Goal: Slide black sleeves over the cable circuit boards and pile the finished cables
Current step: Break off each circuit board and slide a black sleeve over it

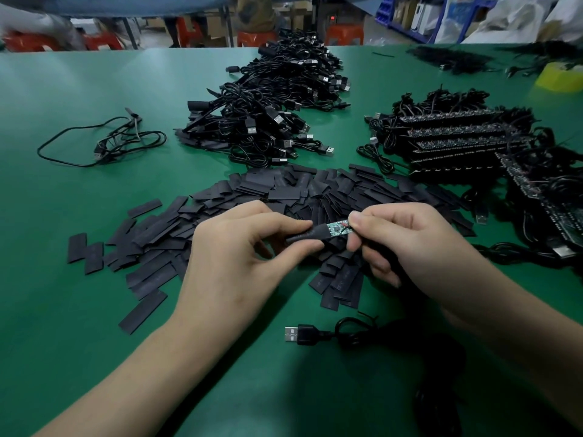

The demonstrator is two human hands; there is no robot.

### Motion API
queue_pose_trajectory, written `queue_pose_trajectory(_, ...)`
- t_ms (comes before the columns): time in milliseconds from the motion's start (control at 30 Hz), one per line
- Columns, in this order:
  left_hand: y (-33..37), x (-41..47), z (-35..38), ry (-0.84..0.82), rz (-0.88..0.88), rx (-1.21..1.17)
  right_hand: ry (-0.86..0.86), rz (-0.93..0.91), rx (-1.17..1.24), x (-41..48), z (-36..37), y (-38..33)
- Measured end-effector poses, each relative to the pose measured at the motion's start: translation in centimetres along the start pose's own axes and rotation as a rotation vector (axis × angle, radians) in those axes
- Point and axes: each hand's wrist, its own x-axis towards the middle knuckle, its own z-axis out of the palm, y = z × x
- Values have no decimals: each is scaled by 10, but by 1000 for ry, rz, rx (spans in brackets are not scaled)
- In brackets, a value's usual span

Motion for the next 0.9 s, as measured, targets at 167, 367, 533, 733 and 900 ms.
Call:
queue_pose_trajectory(167,0,2,0,-59,8,-44,-52,2,-1,1,-2,0)
queue_pose_trajectory(367,1,1,1,-86,66,-33,-116,0,-17,-1,1,2)
queue_pose_trajectory(533,1,0,1,-100,89,-27,-137,-19,-40,-3,0,2)
queue_pose_trajectory(733,3,0,1,-51,94,-64,-181,-28,-17,-1,-2,-1)
queue_pose_trajectory(900,6,-1,2,-32,113,-57,-209,-36,-34,0,-7,-4)
